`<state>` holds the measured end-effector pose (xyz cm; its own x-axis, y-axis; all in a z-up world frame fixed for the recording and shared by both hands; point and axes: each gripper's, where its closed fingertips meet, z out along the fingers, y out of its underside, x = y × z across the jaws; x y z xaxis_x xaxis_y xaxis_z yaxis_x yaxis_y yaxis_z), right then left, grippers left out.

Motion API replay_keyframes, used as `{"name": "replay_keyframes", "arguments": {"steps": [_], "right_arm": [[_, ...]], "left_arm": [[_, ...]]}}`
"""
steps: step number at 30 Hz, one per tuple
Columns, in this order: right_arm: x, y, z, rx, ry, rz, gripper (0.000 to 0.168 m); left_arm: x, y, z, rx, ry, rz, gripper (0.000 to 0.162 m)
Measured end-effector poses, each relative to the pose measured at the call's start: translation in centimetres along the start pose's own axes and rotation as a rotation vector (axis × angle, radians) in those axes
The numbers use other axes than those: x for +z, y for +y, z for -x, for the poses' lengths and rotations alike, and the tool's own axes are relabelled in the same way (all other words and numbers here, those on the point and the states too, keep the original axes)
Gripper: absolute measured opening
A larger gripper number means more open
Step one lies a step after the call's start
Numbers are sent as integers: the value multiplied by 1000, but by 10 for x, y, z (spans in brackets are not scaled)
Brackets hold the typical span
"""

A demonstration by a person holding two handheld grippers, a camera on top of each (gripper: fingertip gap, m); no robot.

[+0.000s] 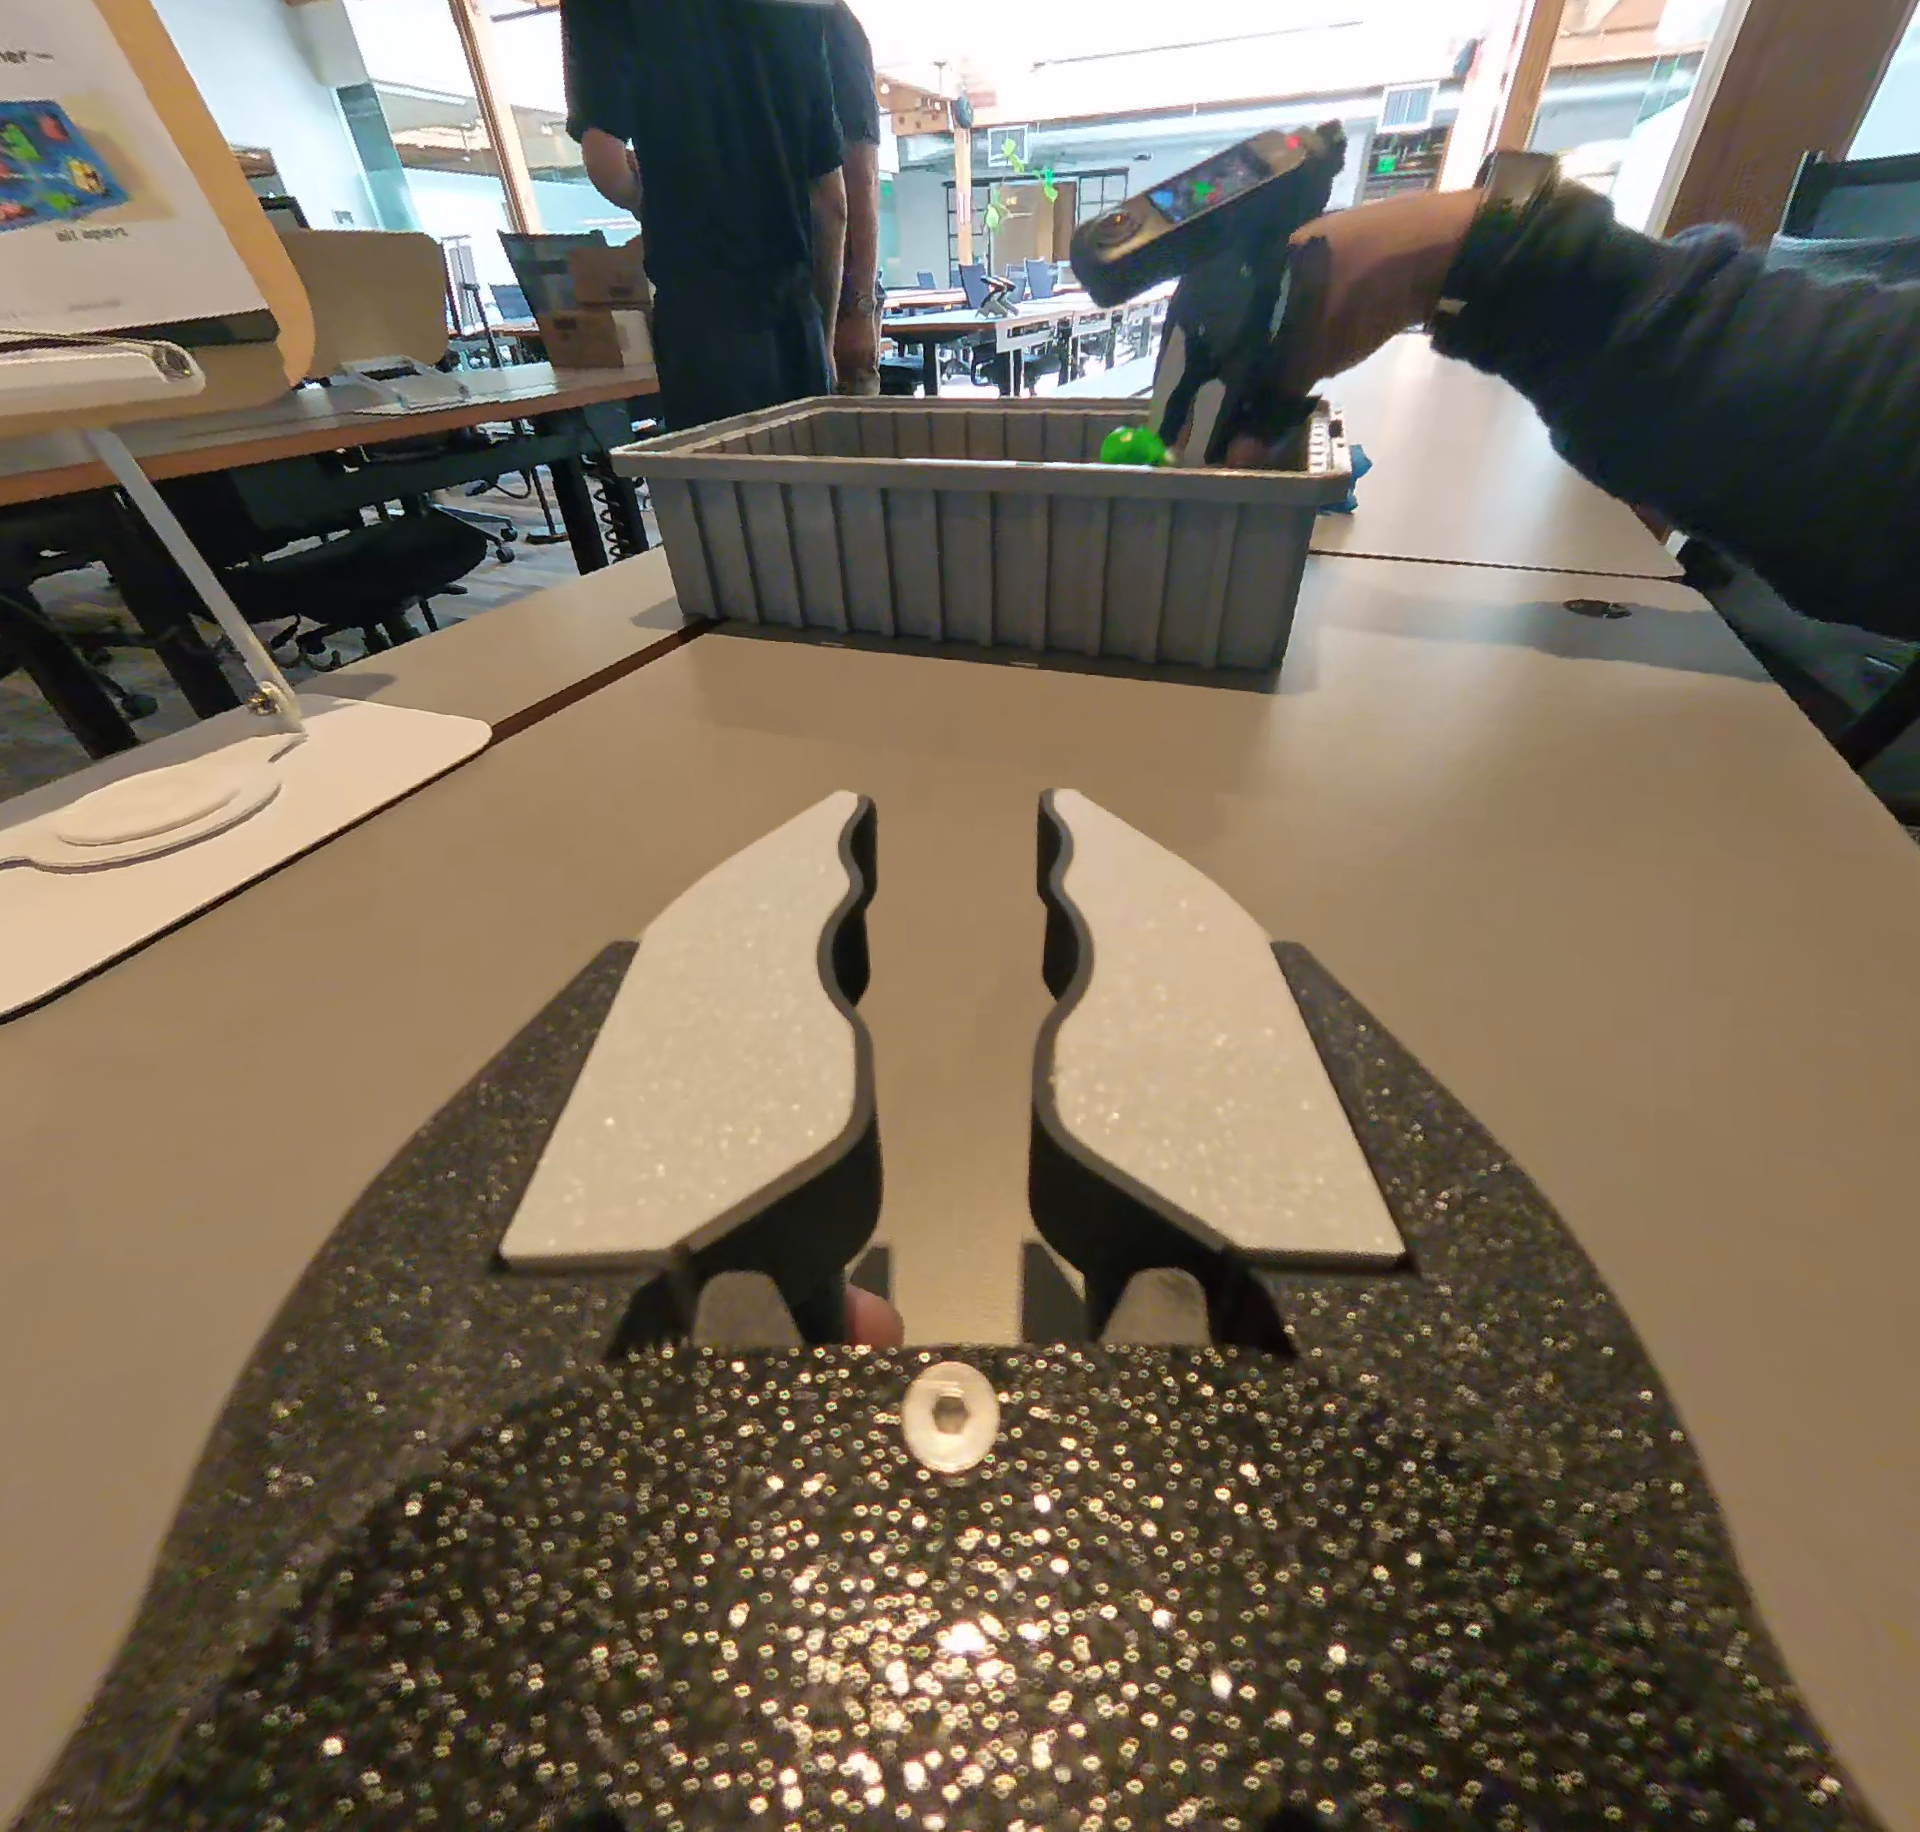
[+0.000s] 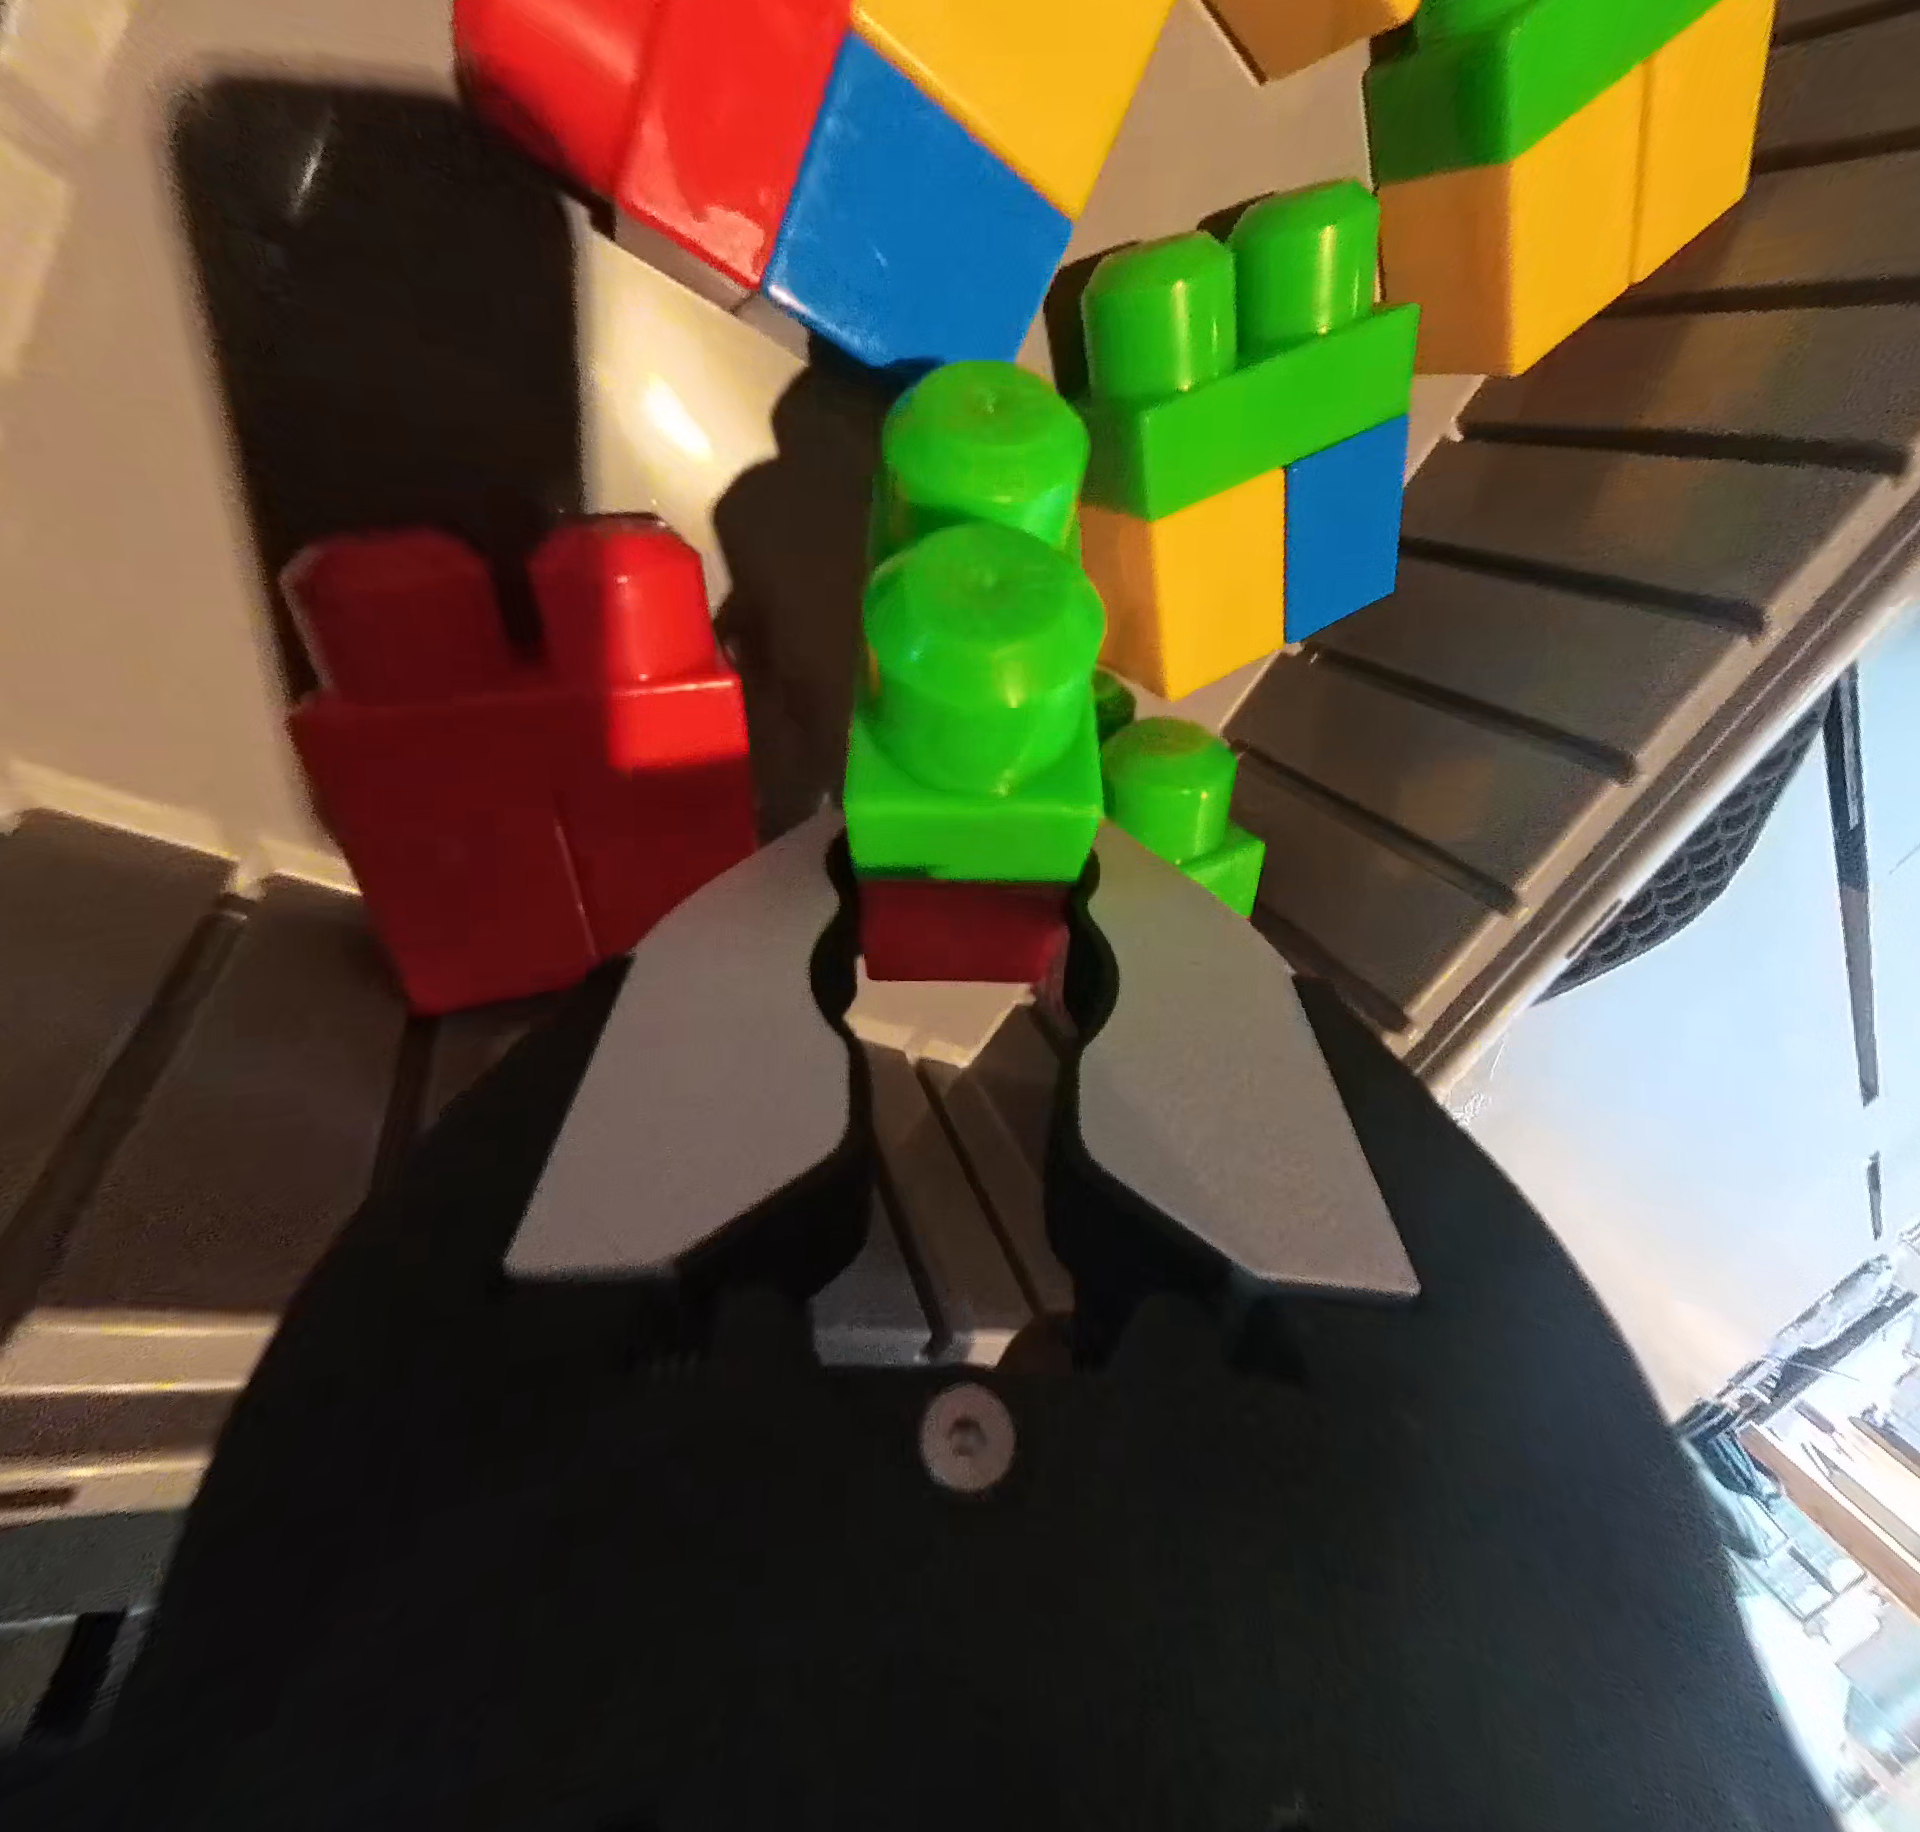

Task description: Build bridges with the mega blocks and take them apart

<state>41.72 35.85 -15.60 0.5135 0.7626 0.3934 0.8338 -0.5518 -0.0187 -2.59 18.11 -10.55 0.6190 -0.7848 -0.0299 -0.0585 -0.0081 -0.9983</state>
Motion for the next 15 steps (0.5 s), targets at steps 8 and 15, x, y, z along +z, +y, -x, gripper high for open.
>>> {"name": "replay_keyframes", "arguments": {"steps": [8,15], "right_arm": [[-27,-11,-7,29,53,-141,66],[-149,-91,73,-110,27,-688,62]], "left_arm": [[1,2,-2,13,7,19,29],[4,5,-3,31,-2,44,29]]}}
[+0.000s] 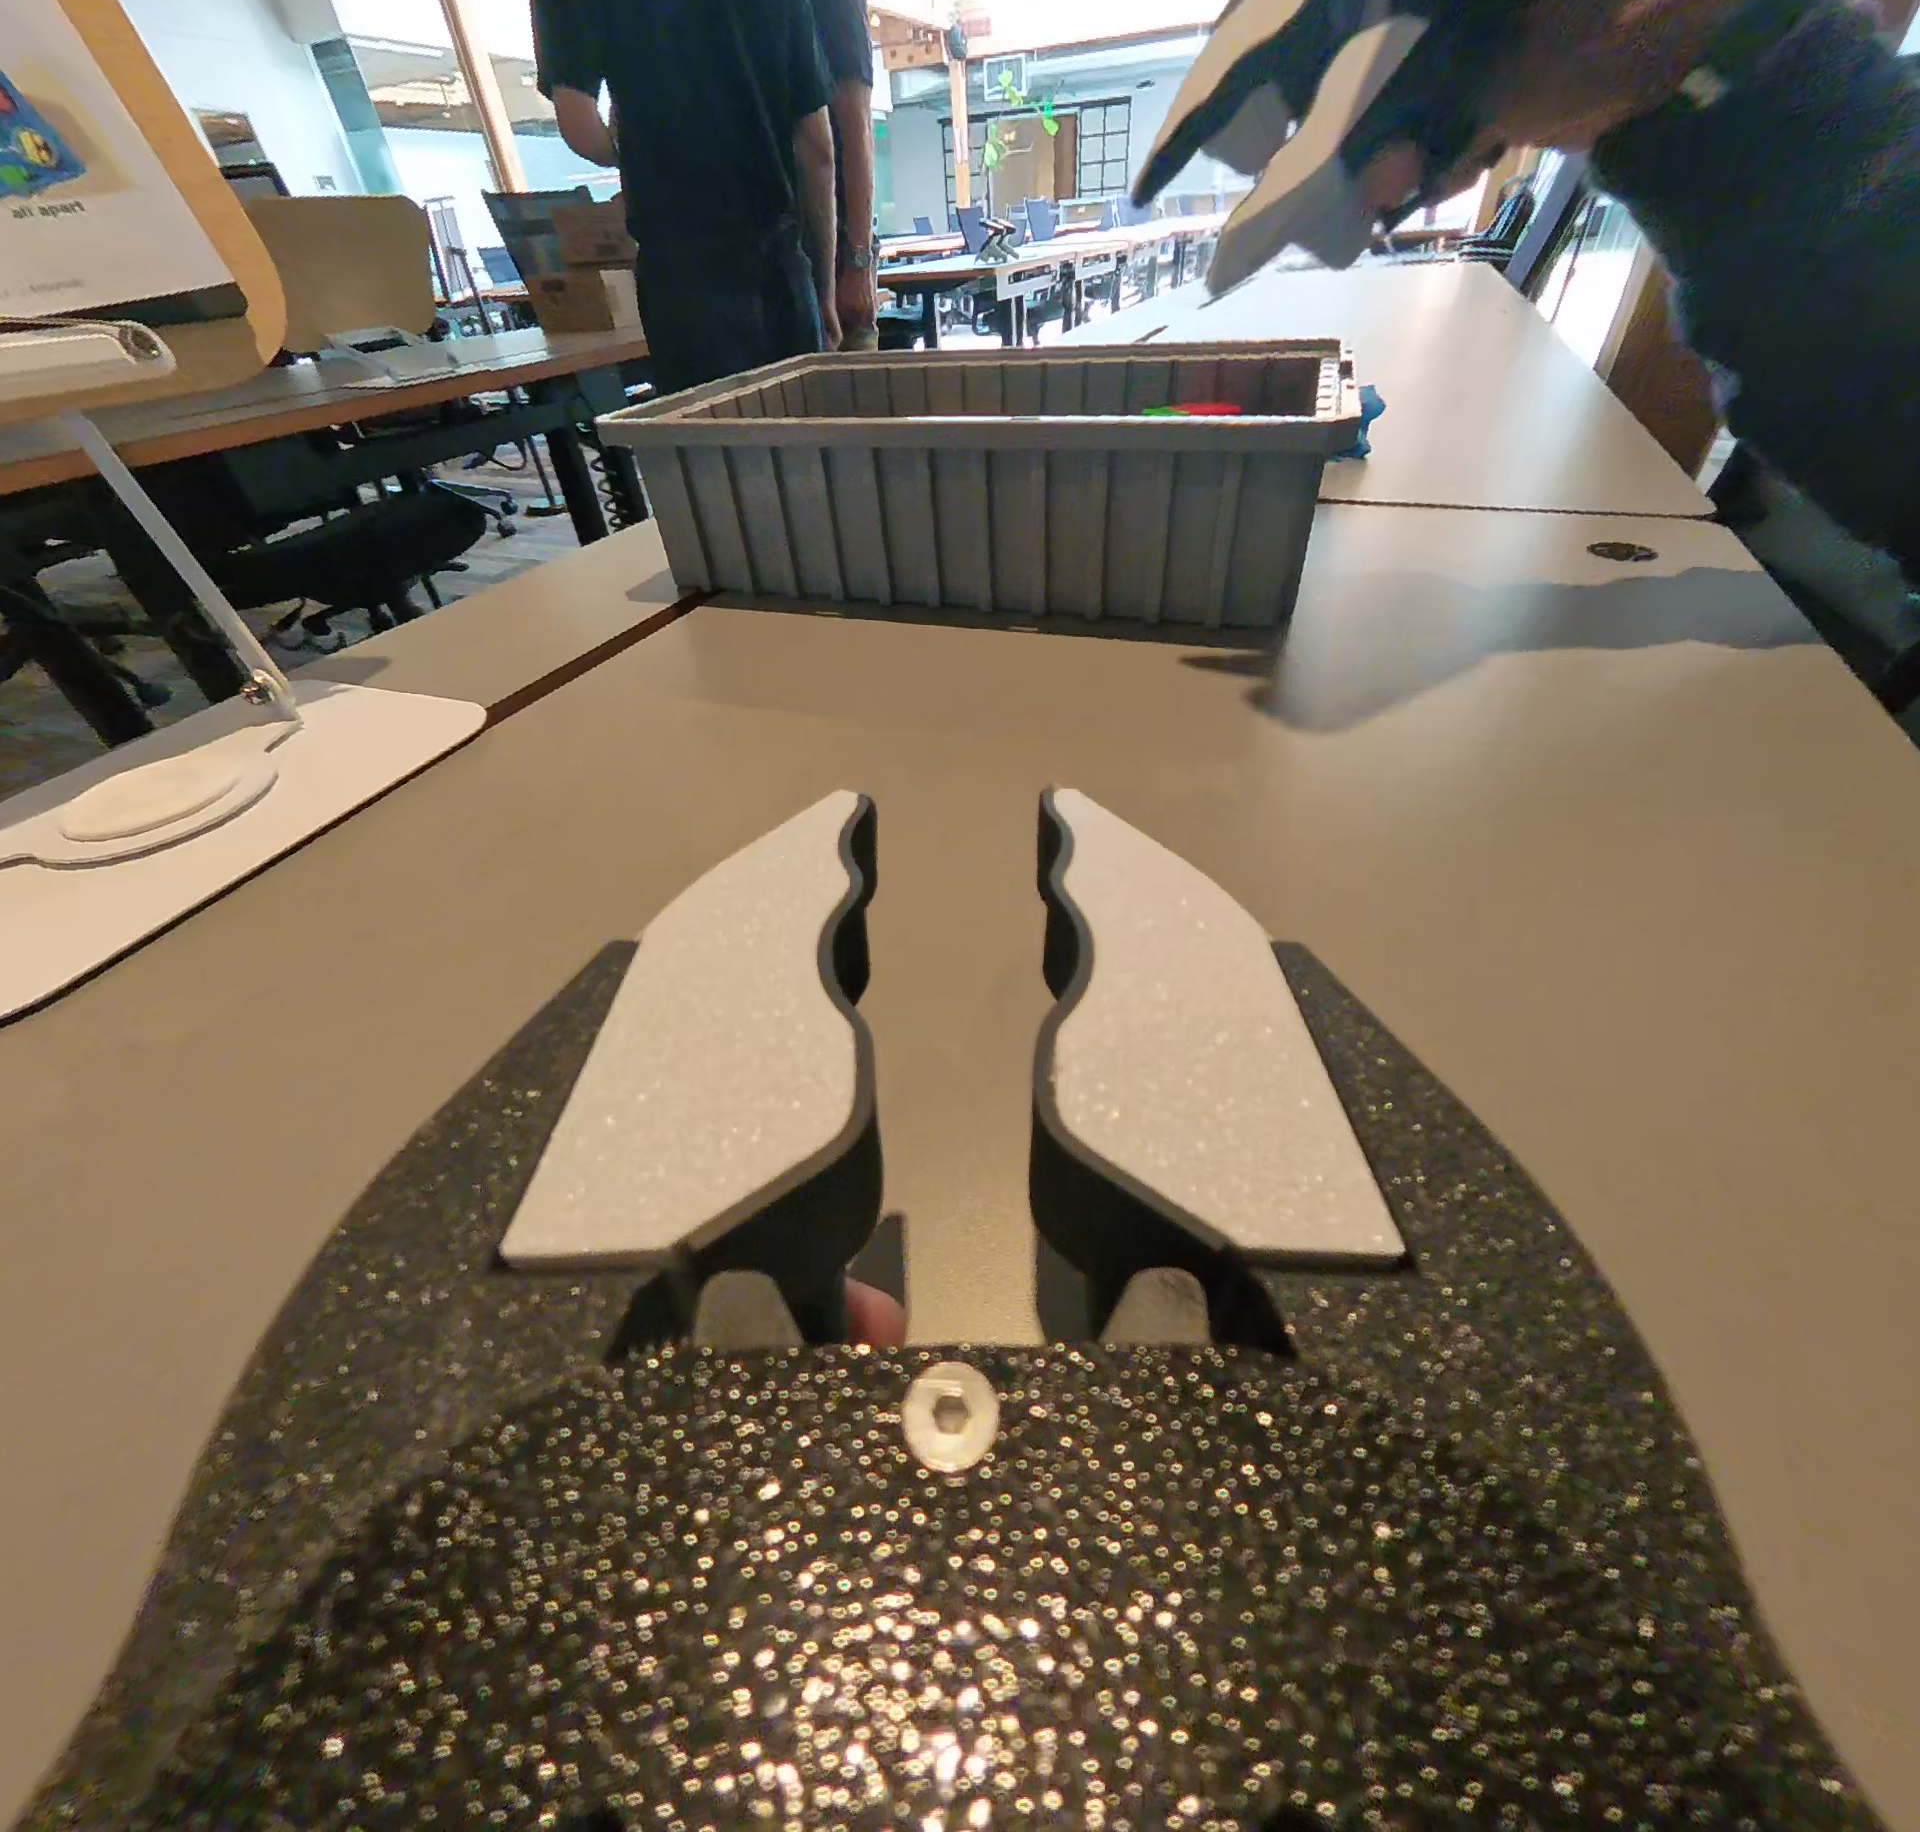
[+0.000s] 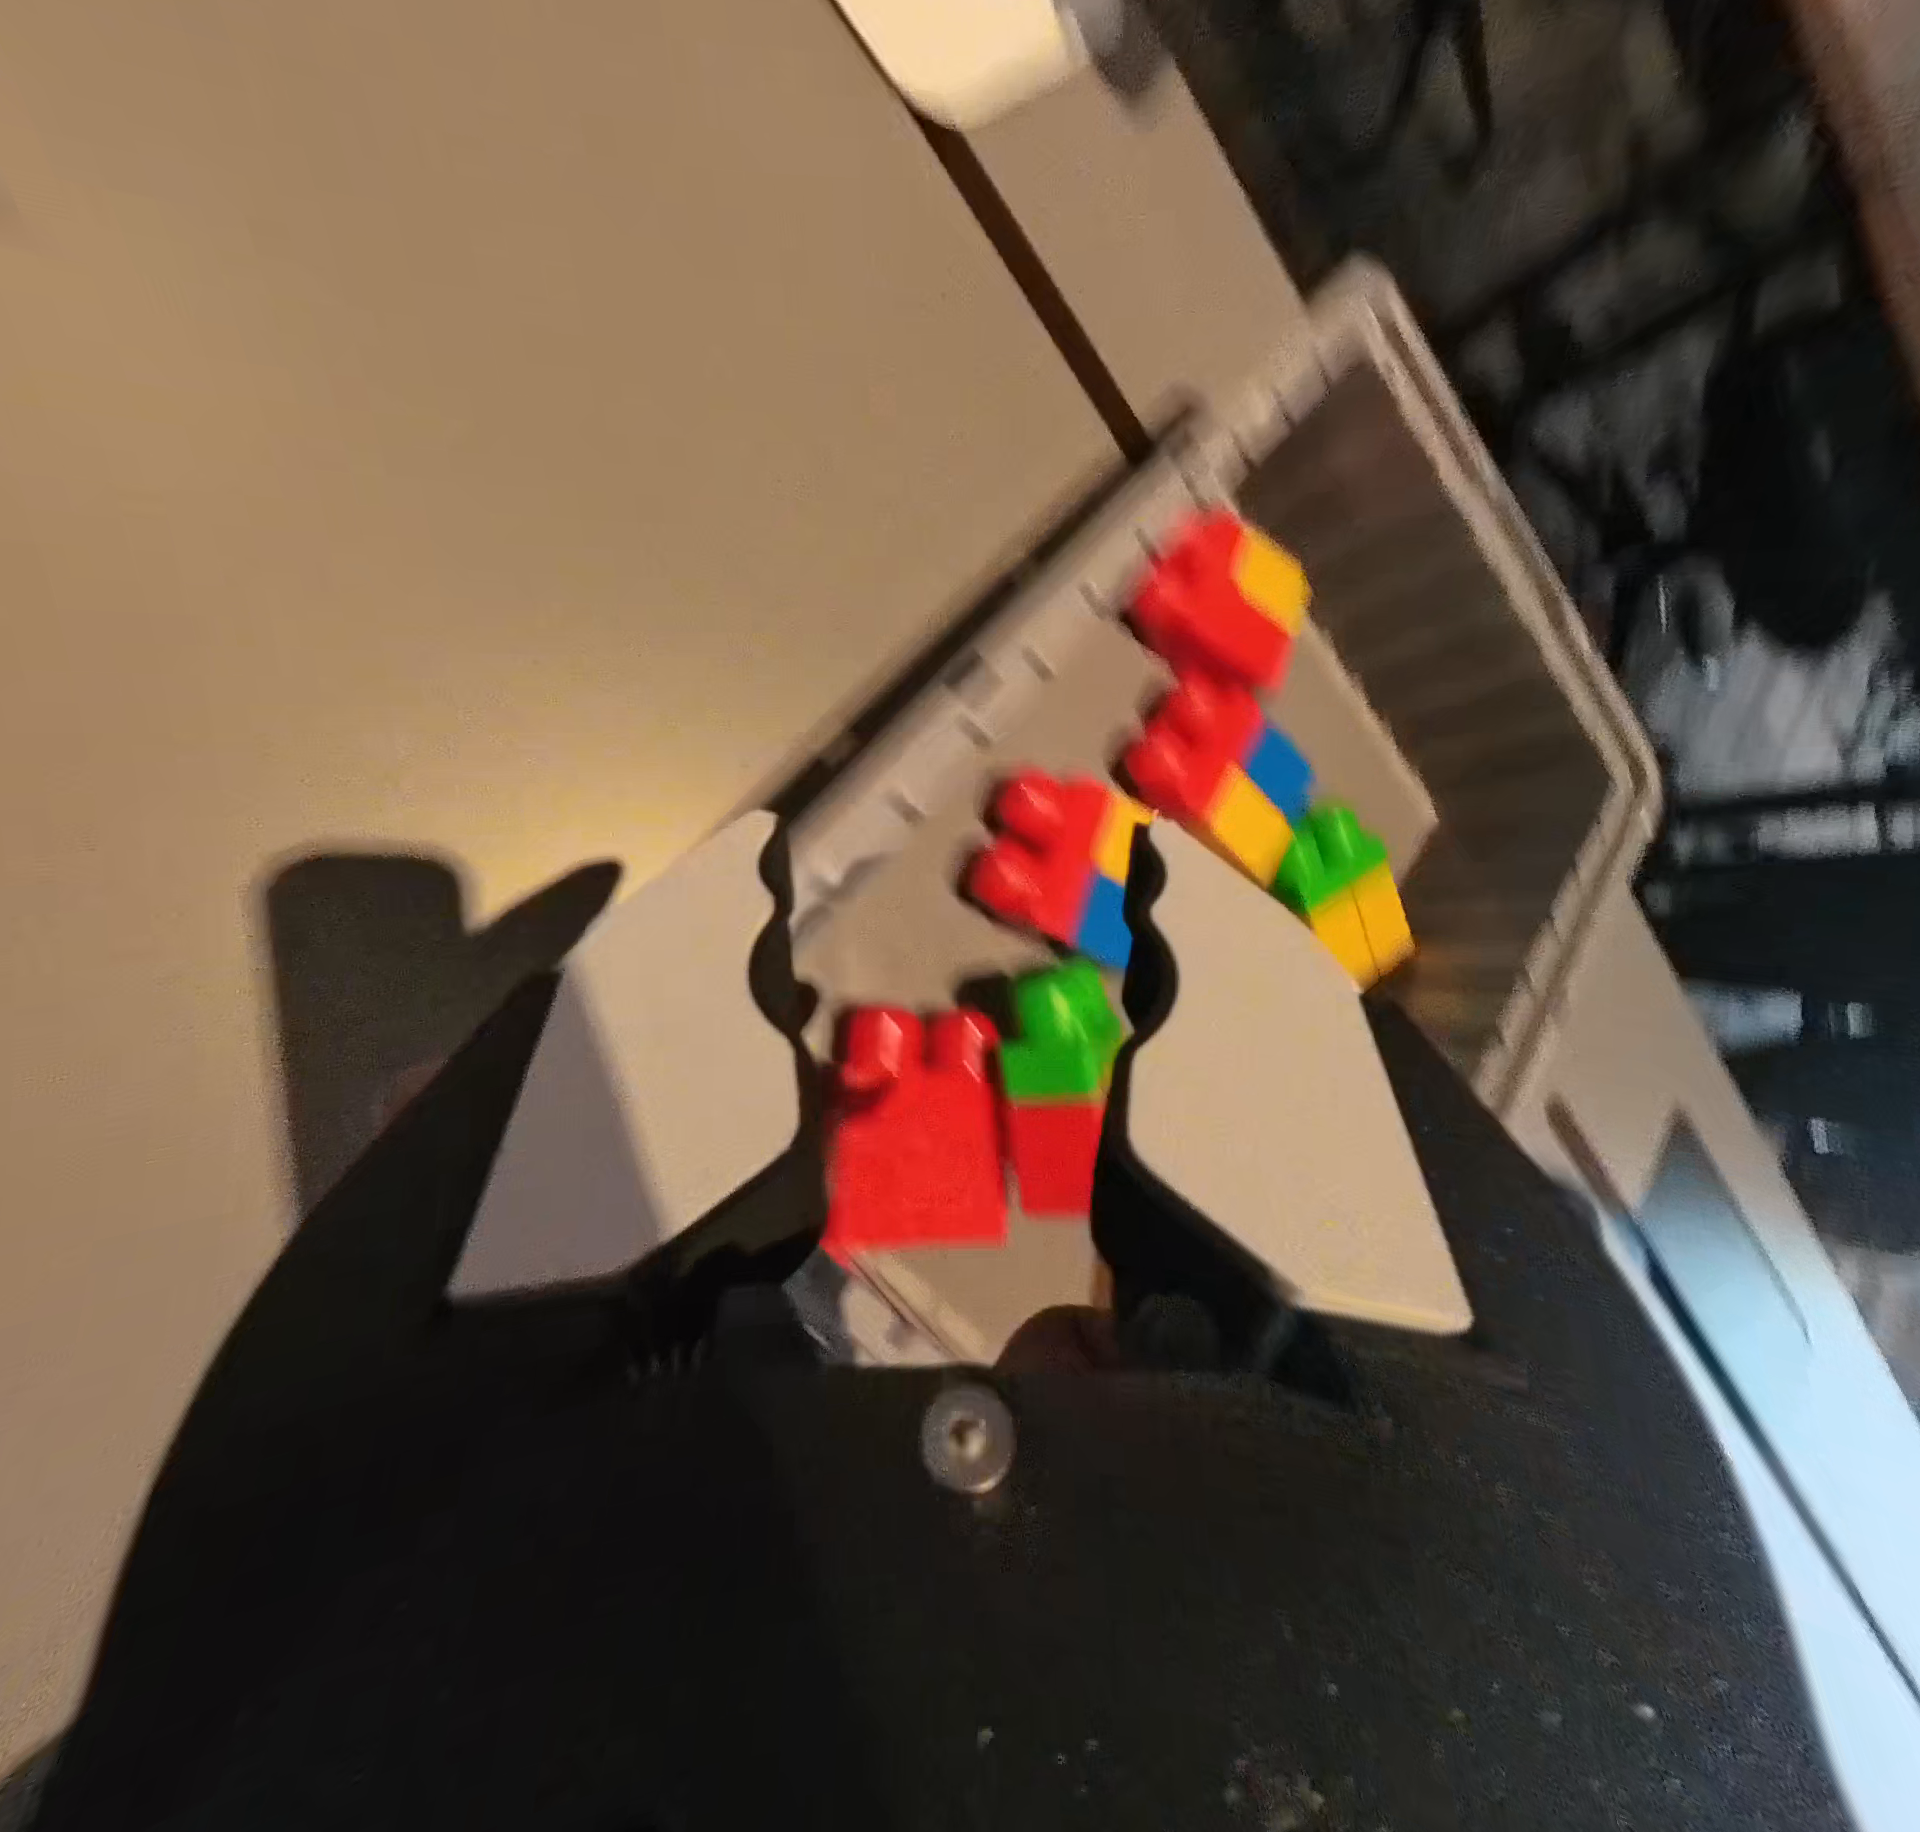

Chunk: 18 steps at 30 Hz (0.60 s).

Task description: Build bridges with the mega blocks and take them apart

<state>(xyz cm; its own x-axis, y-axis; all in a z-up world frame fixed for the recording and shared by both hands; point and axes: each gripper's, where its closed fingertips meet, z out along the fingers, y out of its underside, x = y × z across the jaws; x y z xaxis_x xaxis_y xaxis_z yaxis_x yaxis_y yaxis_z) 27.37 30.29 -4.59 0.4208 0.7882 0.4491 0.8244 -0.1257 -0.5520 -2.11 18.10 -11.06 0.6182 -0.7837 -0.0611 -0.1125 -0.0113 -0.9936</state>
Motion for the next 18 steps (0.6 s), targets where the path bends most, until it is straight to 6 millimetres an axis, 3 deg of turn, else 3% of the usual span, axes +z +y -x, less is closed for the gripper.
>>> {"name": "replay_keyframes", "arguments": {"steps": [2,4,6,9,13,16,18], "right_arm": [[0,-41,54,-88,-87,-112,60],[11,-68,112,-174,-184,-168,58],[32,-80,168,-246,-290,-177,59],[71,-75,233,-302,-426,-121,61],[97,-69,275,-271,-546,-112,62],[100,-70,285,-211,-625,-140,61],[101,-69,287,-163,-680,-142,62]], "left_arm": [[1,2,0,13,-15,20,30],[-1,0,0,28,-49,38,35],[-10,-10,1,46,-106,30,41],[-43,-29,10,87,-259,40,46],[-126,-48,40,135,-527,195,51],[-202,-65,62,183,-648,349,50],[-253,-63,81,177,-687,524,51]]}}
